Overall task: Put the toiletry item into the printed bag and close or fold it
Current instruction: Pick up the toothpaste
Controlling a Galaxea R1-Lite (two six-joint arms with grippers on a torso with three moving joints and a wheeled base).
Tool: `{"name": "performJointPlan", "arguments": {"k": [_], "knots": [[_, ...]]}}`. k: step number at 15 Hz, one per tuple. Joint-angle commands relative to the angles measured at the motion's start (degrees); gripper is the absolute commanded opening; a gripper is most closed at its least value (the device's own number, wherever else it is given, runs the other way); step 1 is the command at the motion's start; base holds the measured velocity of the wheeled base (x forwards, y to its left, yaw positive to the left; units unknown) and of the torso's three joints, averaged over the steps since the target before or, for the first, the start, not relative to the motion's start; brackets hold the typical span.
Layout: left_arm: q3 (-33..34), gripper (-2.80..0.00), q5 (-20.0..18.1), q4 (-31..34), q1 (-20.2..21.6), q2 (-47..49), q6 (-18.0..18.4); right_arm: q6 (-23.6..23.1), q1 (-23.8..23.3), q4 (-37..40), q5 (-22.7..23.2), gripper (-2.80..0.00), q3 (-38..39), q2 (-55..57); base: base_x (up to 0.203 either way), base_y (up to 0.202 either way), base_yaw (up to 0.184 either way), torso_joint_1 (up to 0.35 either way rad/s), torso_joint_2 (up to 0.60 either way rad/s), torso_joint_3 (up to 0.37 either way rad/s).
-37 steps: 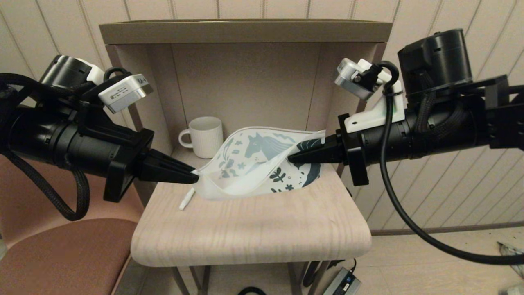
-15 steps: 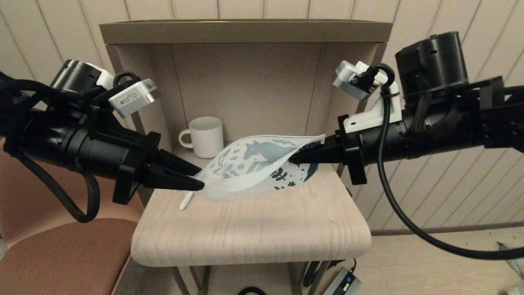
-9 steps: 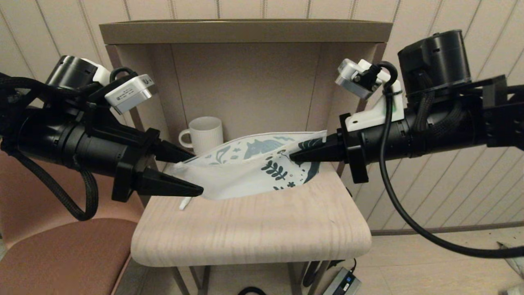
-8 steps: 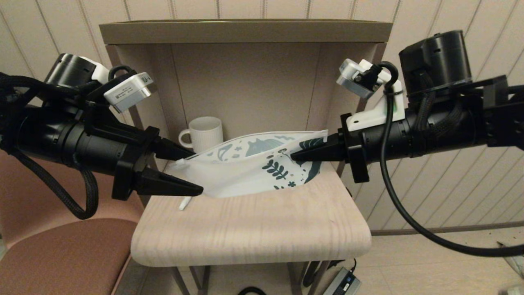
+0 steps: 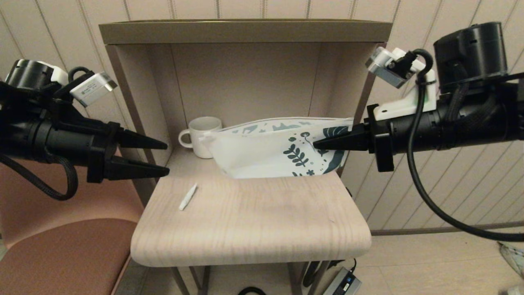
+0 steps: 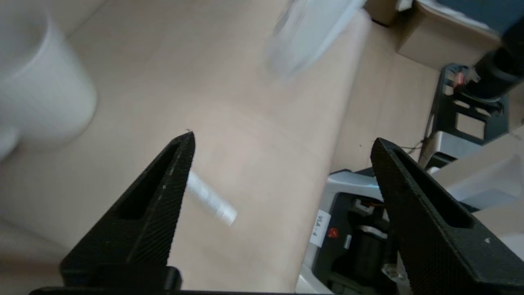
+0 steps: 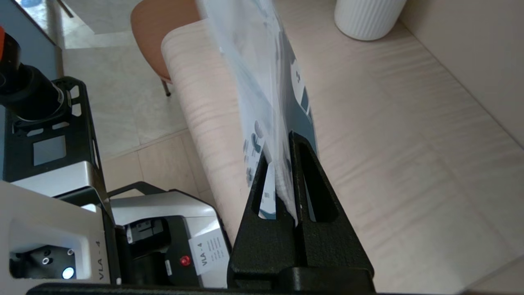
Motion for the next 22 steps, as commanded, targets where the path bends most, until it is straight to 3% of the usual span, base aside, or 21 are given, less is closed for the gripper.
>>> {"name": "performJointPlan", "arguments": {"k": [1, 4, 6, 9, 13, 16, 17, 18, 20, 22], "knots": [[5.1, 0.0, -0.8, -0.4, 2.2, 0.6, 0.3, -0.1, -0.7, 0.0, 0.2, -2.8, 1.9, -2.0, 0.0, 0.0, 0.0, 0.0, 0.0, 0.0], [12.0, 0.0, -1.3, -8.0, 2.4, 4.0, 0.1, -0.1, -1.3, -0.1, 0.3, -2.8, 3.3, -2.7, 0.0, 0.0, 0.0, 0.0, 0.0, 0.0], [13.3, 0.0, -1.2, -11.1, 2.4, 5.6, -2.2, -0.1, -2.3, -0.1, 0.4, -2.8, 3.9, -3.2, 0.0, 0.0, 0.0, 0.0, 0.0, 0.0], [14.3, 0.0, 0.9, -10.9, 2.4, 3.3, -7.0, 0.1, -2.9, 0.0, 0.4, -2.8, 4.9, -4.7, 0.0, 0.0, 0.0, 0.0, 0.0, 0.0], [14.0, 0.0, 4.1, -11.4, 1.9, -2.3, -19.3, 1.8, -2.9, 0.1, 0.3, -2.8, 6.5, -7.5, 0.0, 0.0, 0.0, 0.0, 0.0, 0.0], [16.2, 0.0, 9.7, -11.5, 0.5, -6.1, -21.0, 3.0, -2.8, 0.1, 0.2, -2.8, 7.5, -9.7, 0.0, 0.0, 0.0, 0.0, 0.0, 0.0], [16.6, -0.51, 11.7, -11.6, -0.8, -7.4, -22.0, 3.5, -2.9, 0.1, 0.1, -2.8, 7.5, -10.1, 0.0, 0.0, 0.0, 0.0, 0.0, 0.0], [16.7, -2.8, 13.4, -12.2, -2.1, -9.0, -24.6, 4.1, -3.4, 0.1, 0.1, -2.8, 7.5, -10.6, 0.0, 0.0, 0.0, 0.0, 0.0, 0.0], [16.3, -2.8, 18.2, -16.1, -5.1, -9.8, -29.6, 4.7, -3.7, 0.1, 0.1, -2.8, 8.3, -11.5, 0.0, 0.0, 0.0, 0.0, 0.0, 0.0], [15.9, -2.8, 29.2, -19.8, -11.1, -8.0, -35.0, 4.8, -4.3, 0.1, 0.2, -2.8, 9.0, -12.0, 0.0, 0.0, 0.0, 0.0, 0.0, 0.0]]}}
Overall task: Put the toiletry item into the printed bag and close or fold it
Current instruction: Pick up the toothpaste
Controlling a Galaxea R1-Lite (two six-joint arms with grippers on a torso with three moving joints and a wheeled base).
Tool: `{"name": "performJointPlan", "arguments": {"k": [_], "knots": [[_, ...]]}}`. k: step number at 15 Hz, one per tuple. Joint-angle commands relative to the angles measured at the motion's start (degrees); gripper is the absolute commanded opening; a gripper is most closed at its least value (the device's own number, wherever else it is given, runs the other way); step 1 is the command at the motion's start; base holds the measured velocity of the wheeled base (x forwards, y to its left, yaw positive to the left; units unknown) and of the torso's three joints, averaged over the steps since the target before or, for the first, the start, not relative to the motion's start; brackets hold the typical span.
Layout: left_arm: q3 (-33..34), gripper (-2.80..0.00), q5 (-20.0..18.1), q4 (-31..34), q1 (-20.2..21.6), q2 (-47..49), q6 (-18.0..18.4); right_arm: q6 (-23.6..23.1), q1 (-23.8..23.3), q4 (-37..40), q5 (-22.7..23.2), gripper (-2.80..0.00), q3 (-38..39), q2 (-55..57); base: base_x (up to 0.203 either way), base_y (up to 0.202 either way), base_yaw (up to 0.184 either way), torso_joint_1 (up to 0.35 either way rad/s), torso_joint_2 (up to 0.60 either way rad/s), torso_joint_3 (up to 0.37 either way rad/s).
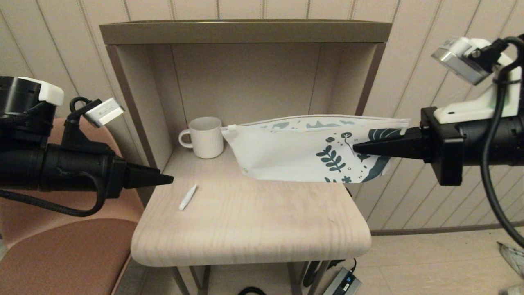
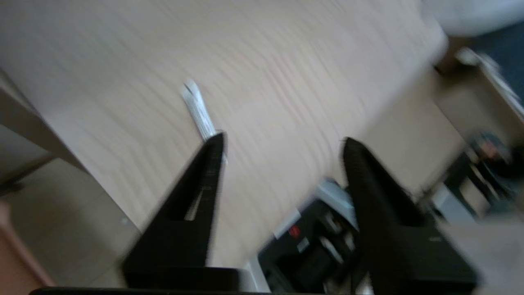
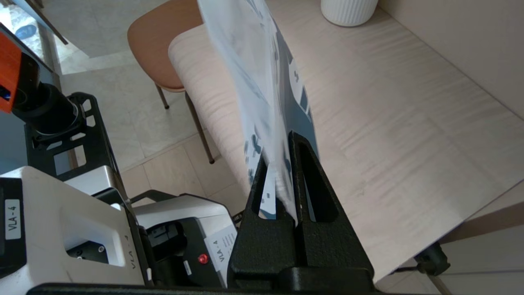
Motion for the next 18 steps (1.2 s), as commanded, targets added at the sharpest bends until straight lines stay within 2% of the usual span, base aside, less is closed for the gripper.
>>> {"name": "performJointPlan", "arguments": {"k": [1, 2, 5, 6, 9, 12, 18], "knots": [[0.3, -2.8, 11.4, -5.3, -6.6, 1.6, -4.2, 0.0, -0.6, 0.2, 0.3, -2.8, 0.4, -0.8, 0.0, 0.0, 0.0, 0.0, 0.0, 0.0], [1.6, -2.8, 14.1, -9.1, -8.6, 2.2, -5.5, 0.0, -0.9, 0.2, 0.3, -2.8, 0.4, -1.0, 0.0, 0.0, 0.0, 0.0, 0.0, 0.0], [1.9, -2.8, 18.0, -10.0, -9.2, 4.2, -6.5, 0.6, -0.9, 0.1, 0.3, -2.8, 0.8, -1.3, 0.0, 0.0, 0.0, 0.0, 0.0, 0.0], [2.3, 0.0, 21.8, -10.7, -9.4, 5.6, -6.6, 0.7, -0.9, 0.1, 0.3, -2.8, 0.8, -1.3, 0.0, 0.0, 0.0, 0.0, 0.0, 0.0], [5.2, 0.0, 24.4, -16.3, -9.5, 5.8, -6.1, 0.9, -0.9, 0.1, 0.3, -2.8, 0.8, -1.4, 0.0, 0.0, 0.0, 0.0, 0.0, 0.0], [5.1, 0.0, 30.5, -16.8, -11.1, 10.0, -6.9, 1.1, -0.9, 0.2, 0.4, -2.8, 0.8, -1.4, 0.0, 0.0, 0.0, 0.0, 0.0, 0.0], [5.0, 0.0, 31.7, -16.9, -12.2, 13.4, -6.7, 1.1, -1.7, 0.0, 0.4, -2.8, 1.6, -1.3, 0.0, 0.0, 0.0, 0.0, 0.0, 0.0]]}}
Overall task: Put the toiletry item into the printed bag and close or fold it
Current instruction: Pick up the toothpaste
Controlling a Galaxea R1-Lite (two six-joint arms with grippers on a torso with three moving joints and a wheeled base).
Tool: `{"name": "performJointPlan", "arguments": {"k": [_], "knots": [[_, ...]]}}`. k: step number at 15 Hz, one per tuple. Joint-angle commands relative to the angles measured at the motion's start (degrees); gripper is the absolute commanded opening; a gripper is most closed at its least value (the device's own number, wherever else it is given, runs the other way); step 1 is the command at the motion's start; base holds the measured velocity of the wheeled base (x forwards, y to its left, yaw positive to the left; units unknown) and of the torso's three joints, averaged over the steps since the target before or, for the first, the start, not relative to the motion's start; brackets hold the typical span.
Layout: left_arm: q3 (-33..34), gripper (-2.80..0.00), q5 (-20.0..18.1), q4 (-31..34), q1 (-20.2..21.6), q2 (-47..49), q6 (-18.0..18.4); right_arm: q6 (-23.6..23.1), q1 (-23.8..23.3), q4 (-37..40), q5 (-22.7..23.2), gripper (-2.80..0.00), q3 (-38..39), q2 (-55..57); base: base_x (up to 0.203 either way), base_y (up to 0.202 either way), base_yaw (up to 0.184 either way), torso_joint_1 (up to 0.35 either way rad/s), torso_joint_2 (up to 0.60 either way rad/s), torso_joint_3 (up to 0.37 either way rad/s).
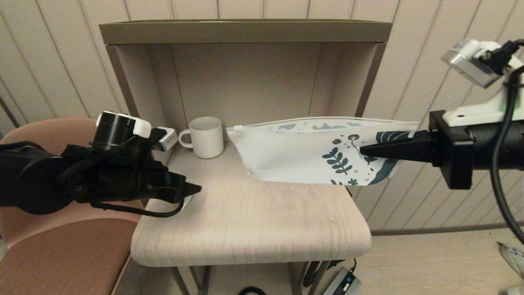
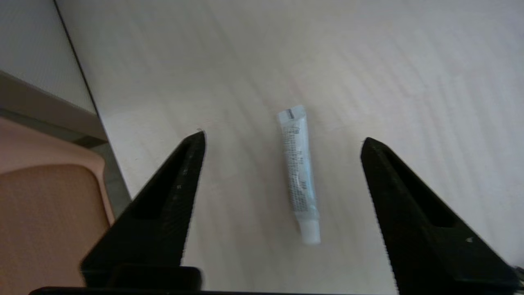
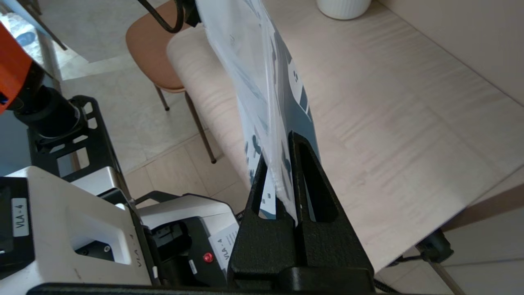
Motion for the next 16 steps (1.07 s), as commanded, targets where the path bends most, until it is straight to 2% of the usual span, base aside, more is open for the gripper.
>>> {"name": "performJointPlan", "arguments": {"k": [1, 4, 11, 12, 16], "knots": [[-0.3, 0.0, 0.6, -0.1, -0.5, 1.7, 0.1, -0.1, -0.2, 0.0, 0.3, -2.8, 0.1, 0.2, 0.0, 0.0, 0.0, 0.0, 0.0, 0.0], [-1.3, 0.0, 2.4, -0.1, -0.7, 3.3, -0.1, -0.1, -0.2, 0.0, 0.4, -2.8, 0.1, 0.2, 0.0, 0.0, 0.0, 0.0, 0.0, 0.0], [0.3, 0.0, 1.9, -0.1, -0.7, 2.9, -0.3, 0.0, -0.1, 0.0, 0.6, -2.8, 0.0, 0.4, 0.0, 0.0, 0.0, 0.0, 0.0, 0.0], [0.4, -2.8, 1.8, -0.1, -0.7, 2.4, -0.2, 0.0, -0.2, 0.0, 0.6, -2.8, 0.1, 0.3, 0.0, 0.0, 0.0, 0.0, 0.0, 0.0], [1.2, -2.8, 1.7, -2.0, -0.9, 2.4, 0.0, 0.1, -0.2, 0.0, 0.6, -2.8, -0.1, 0.1, 0.0, 0.0, 0.0, 0.0, 0.0, 0.0]]}}
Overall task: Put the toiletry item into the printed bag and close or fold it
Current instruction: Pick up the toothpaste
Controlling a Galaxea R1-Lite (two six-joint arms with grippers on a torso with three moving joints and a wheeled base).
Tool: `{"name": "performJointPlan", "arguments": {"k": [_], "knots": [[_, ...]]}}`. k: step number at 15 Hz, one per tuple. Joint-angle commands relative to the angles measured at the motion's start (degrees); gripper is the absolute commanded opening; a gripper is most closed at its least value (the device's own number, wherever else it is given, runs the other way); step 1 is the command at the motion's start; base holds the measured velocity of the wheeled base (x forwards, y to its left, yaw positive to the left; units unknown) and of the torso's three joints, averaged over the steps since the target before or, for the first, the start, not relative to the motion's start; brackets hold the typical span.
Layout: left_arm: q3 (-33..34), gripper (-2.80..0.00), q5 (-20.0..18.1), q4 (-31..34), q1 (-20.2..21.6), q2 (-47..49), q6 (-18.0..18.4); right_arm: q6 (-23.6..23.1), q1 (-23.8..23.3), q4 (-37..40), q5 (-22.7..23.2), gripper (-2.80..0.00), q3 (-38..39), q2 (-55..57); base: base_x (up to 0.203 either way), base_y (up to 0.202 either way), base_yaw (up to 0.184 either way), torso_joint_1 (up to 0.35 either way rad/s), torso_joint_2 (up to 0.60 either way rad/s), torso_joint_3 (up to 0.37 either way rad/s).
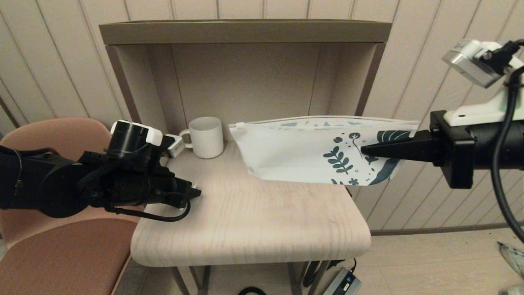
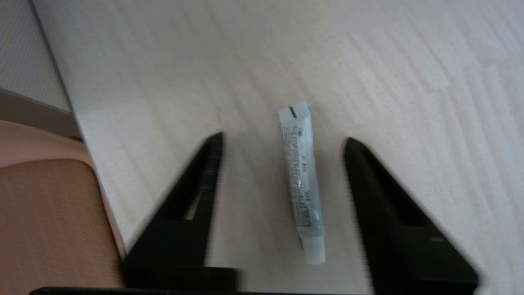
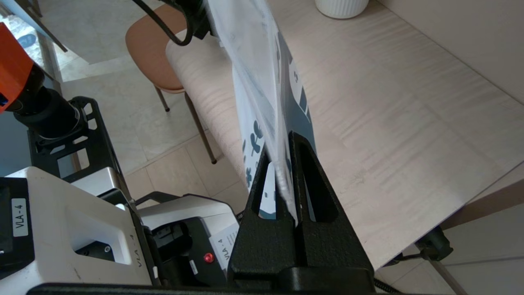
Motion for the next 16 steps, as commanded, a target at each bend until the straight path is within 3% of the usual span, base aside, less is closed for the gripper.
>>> {"name": "performJointPlan", "arguments": {"k": [1, 8, 16], "knots": [[0.3, -2.8, 0.1, -0.1, -0.2, -0.3, 0.0, -0.1, 0.1, 0.1, 0.3, -2.8, -0.1, -0.2, 0.0, 0.0, 0.0, 0.0, 0.0, 0.0], [1.2, -2.8, 0.1, -0.2, -1.5, -0.6, 0.1, 0.8, 0.1, 0.1, 0.3, -2.8, 0.0, -1.3, 0.0, 0.0, 0.0, 0.0, 0.0, 0.0], [-4.4, -2.8, -1.6, 0.4, -1.6, -6.1, -0.2, 0.9, 0.2, 0.1, 0.2, -2.8, 0.9, -2.5, 0.0, 0.0, 0.0, 0.0, 0.0, 0.0]]}}
